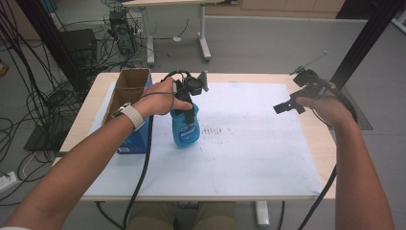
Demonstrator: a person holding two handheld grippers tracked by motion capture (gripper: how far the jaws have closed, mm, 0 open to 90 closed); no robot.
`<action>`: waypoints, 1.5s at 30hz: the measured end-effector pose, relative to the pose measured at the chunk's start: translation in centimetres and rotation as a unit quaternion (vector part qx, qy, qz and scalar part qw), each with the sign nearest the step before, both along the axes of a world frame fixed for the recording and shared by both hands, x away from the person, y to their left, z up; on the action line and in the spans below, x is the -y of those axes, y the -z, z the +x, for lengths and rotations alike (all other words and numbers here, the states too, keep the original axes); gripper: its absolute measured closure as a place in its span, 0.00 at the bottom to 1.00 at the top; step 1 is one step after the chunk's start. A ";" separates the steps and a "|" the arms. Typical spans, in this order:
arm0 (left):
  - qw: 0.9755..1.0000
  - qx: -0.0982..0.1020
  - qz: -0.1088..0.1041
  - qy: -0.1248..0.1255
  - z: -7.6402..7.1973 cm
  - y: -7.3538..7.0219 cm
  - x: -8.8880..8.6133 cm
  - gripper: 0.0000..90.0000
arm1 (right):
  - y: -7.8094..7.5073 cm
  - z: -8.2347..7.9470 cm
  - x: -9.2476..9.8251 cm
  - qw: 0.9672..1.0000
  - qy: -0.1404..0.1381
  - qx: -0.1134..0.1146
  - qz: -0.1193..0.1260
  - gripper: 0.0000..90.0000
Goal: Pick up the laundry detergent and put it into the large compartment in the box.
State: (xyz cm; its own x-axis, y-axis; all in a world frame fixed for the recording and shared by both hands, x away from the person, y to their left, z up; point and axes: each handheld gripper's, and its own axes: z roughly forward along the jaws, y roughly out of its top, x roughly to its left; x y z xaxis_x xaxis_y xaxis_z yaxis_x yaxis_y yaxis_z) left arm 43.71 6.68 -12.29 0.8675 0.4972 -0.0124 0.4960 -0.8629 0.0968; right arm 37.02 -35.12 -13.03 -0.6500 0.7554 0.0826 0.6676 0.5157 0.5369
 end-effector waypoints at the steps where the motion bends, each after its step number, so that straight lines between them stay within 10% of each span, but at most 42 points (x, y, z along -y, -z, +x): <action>1: 1.000 0.001 0.002 0.001 -0.1 -0.2 0.1 0.42 | 0.0 0.0 0.0 1.000 0.000 0.000 0.000 0.09; 45: 0.995 0.018 0.003 -0.102 -4.1 -9.7 -0.5 0.42 | -1.0 -1.7 -1.0 0.999 -0.022 0.023 0.003 0.09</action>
